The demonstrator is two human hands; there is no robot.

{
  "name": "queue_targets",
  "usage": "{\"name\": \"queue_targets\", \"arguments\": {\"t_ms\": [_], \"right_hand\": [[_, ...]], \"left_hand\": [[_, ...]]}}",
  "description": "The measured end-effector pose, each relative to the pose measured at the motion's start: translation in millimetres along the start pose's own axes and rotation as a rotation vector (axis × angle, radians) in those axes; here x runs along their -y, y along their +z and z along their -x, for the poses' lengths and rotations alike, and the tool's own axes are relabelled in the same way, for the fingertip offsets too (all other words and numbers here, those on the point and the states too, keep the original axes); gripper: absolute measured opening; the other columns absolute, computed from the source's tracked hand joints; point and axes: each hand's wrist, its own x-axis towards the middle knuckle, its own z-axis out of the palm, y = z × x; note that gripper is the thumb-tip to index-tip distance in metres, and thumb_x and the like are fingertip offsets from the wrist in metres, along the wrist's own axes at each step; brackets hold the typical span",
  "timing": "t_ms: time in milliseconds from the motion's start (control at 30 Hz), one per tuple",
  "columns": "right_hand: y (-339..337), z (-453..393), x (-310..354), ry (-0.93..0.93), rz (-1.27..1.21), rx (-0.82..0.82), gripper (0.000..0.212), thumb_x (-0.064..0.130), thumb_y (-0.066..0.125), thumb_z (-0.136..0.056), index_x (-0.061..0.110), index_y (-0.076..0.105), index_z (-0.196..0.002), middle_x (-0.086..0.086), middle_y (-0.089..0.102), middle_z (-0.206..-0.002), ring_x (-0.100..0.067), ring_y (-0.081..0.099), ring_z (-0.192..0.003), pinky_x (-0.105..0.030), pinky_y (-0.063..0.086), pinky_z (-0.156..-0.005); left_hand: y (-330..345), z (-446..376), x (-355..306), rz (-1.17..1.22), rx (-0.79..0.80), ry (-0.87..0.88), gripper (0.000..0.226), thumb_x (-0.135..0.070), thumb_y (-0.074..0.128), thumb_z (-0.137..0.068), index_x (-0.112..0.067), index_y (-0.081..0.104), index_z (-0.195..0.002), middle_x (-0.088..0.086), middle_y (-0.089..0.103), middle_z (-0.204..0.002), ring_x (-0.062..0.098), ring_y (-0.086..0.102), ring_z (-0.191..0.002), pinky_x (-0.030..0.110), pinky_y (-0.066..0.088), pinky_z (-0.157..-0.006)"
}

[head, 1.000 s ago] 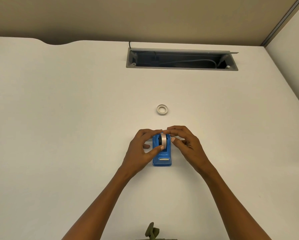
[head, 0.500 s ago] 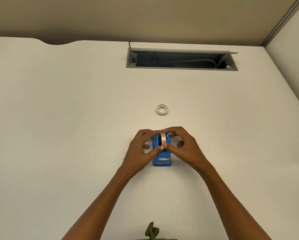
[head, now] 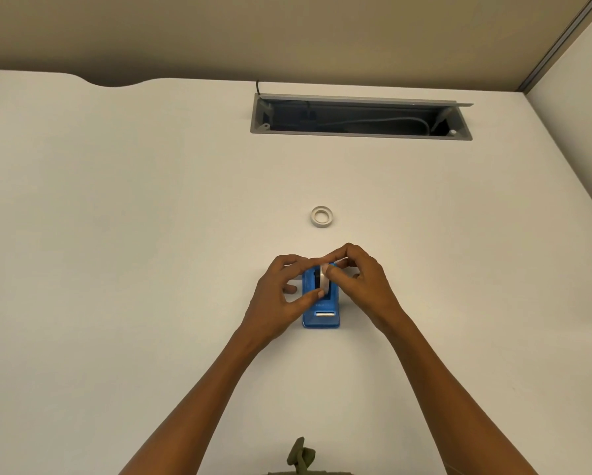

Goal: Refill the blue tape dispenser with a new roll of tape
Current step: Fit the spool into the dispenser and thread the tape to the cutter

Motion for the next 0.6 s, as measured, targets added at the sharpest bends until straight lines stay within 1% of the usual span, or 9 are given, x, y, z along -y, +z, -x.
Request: {"name": "queue_targets", "arguments": {"t_ms": [67,133,200,267,333,400,467,533,600], "right_hand": [[0.4,-2.2,1.3,0.046,-0.018,-0.003,0.003,0.022,0.064,-0.086,0.023,0.062,-0.088,-0.001,0.067,-0.099,-0.012,0.060,-0.089,-0.013,0.044,-0.071],[-0.1,-2.2,2.7,0.057,-0.021,0.010,0.009,0.025,0.062,-0.088,0.021,0.063,-0.096,0.000,0.067,-0.103,-0.014,0.060,-0.093,-0.013,0.044,-0.073],[-2.7,2.0,4.0,0.016,-0.024,0.058,0.019,0.026,0.059,-0.090,0.025,0.060,-0.109,0.003,0.065,-0.111,-0.011,0.060,-0.099,-0.013,0.045,-0.077],[-7.4,9.1,3.7,-0.037,-0.051,0.082,0.024,0.021,0.056,-0.092,0.026,0.057,-0.115,0.005,0.062,-0.118,-0.008,0.058,-0.106,-0.018,0.048,-0.083],[-12.0,15.5,0.7,-0.091,-0.053,0.093,0.020,0.011,0.053,-0.093,0.018,0.063,-0.110,0.001,0.059,-0.122,-0.008,0.055,-0.113,-0.023,0.048,-0.085],[-13.9,19.5,-1.8,-0.126,-0.022,0.106,0.021,0.005,0.051,-0.093,0.014,0.069,-0.100,-0.002,0.057,-0.123,-0.010,0.052,-0.117,-0.024,0.048,-0.085],[-13.6,20.7,-1.5,-0.135,-0.017,0.108,0.023,0.004,0.049,-0.092,0.011,0.071,-0.097,-0.003,0.055,-0.124,-0.011,0.052,-0.118,-0.020,0.049,-0.085],[-12.4,20.1,-0.1,-0.142,-0.025,0.105,0.026,0.003,0.046,-0.093,0.010,0.070,-0.100,-0.005,0.056,-0.124,-0.011,0.051,-0.118,-0.012,0.047,-0.085],[-11.1,19.0,0.8,-0.154,-0.011,0.104,0.028,0.010,0.043,-0.092,0.007,0.068,-0.104,-0.006,0.056,-0.123,-0.011,0.051,-0.117,-0.007,0.043,-0.087]], "left_hand": [[0.6,-0.3,0.2,-0.005,-0.005,-0.006,0.044,-0.032,0.070,-0.078,-0.052,0.047,-0.109,-0.013,0.049,-0.113,-0.006,0.052,-0.100,0.010,0.049,-0.076],[0.7,-0.7,0.2,-0.008,-0.010,-0.007,0.044,-0.032,0.070,-0.079,-0.055,0.045,-0.108,-0.013,0.049,-0.113,-0.007,0.051,-0.100,0.009,0.048,-0.075],[1.2,-0.7,-0.4,-0.007,-0.009,-0.006,0.043,-0.033,0.068,-0.079,-0.053,0.046,-0.110,-0.013,0.049,-0.112,-0.005,0.052,-0.101,0.010,0.048,-0.075],[1.4,-0.7,-1.0,-0.013,-0.006,-0.014,0.041,-0.034,0.068,-0.080,-0.048,0.048,-0.114,-0.010,0.050,-0.113,-0.001,0.052,-0.101,0.011,0.048,-0.075],[1.4,-0.4,-1.1,-0.013,-0.008,-0.017,0.041,-0.034,0.067,-0.080,-0.046,0.049,-0.115,-0.008,0.050,-0.114,0.000,0.053,-0.102,0.011,0.048,-0.076],[1.5,-0.2,-0.4,-0.014,-0.006,-0.015,0.041,-0.035,0.066,-0.081,-0.043,0.050,-0.118,-0.007,0.050,-0.116,0.001,0.052,-0.103,0.011,0.048,-0.076],[1.7,-0.3,0.2,-0.021,-0.005,-0.018,0.042,-0.036,0.065,-0.081,-0.040,0.051,-0.120,-0.007,0.050,-0.116,0.002,0.052,-0.103,0.011,0.049,-0.076],[1.7,-0.4,-0.1,-0.016,-0.006,-0.017,0.041,-0.036,0.064,-0.081,-0.046,0.049,-0.118,-0.007,0.050,-0.116,0.002,0.053,-0.103,0.014,0.051,-0.076],[1.3,-0.5,-0.4,-0.008,-0.006,-0.010,0.042,-0.035,0.064,-0.082,-0.053,0.045,-0.116,-0.008,0.051,-0.116,0.003,0.054,-0.103,0.019,0.052,-0.077]]}}
